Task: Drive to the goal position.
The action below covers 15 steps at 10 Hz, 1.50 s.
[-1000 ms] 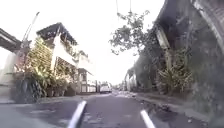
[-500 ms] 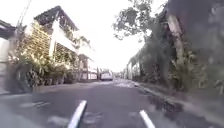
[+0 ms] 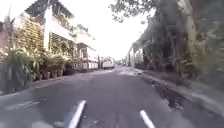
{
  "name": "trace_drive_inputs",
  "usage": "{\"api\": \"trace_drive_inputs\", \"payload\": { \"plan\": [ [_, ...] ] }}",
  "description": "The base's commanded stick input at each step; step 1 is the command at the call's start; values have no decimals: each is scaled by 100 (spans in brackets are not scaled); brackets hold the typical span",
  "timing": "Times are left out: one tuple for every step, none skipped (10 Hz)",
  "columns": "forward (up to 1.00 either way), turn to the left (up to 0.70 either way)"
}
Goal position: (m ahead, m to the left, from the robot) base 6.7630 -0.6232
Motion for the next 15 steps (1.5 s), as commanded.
{"api": "trace_drive_inputs", "payload": {
  "plan": [
    [85,-23],
    [85,-27],
    [85,-31],
    [85,-34],
    [85,-34],
    [85,-34],
    [85,-34],
    [85,-34],
    [85,-34],
    [85,-34],
    [85,-2],
    [85,0],
    [85,0],
    [85,0],
    [85,0]
  ]
}}
